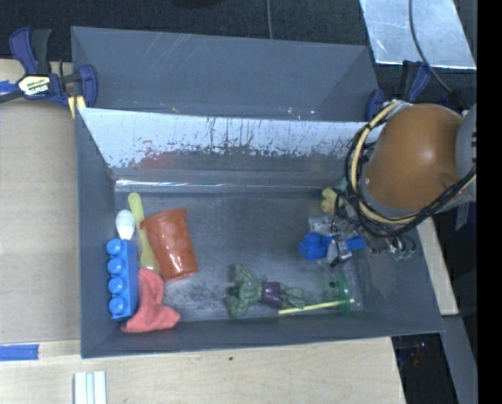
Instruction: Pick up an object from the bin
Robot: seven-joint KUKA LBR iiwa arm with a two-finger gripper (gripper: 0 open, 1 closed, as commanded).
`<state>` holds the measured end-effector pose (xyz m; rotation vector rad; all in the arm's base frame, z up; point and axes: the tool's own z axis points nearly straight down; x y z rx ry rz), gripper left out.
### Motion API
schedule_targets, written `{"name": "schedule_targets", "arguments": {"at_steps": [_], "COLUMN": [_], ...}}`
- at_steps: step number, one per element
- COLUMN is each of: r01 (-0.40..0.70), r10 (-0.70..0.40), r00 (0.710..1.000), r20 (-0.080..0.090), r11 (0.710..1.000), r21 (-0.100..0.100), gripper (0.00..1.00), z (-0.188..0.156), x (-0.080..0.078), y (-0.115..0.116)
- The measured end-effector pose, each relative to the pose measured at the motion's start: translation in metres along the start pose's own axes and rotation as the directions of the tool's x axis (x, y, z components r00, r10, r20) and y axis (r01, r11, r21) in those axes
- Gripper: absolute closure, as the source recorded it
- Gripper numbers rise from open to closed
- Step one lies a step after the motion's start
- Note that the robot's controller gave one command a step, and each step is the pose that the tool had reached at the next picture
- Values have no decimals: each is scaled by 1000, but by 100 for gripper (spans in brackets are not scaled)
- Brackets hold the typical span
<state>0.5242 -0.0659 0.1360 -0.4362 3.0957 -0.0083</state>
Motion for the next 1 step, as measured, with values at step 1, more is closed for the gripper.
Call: {"name": "schedule_targets", "arguments": {"at_steps": [1], "r01": [-9], "r10": [9], "r00": [1000], "r20": [-2], "r11": [1000], "r21": [-1], "gripper": [100], "z": [-84], "x": [4], "y": [-9]}}
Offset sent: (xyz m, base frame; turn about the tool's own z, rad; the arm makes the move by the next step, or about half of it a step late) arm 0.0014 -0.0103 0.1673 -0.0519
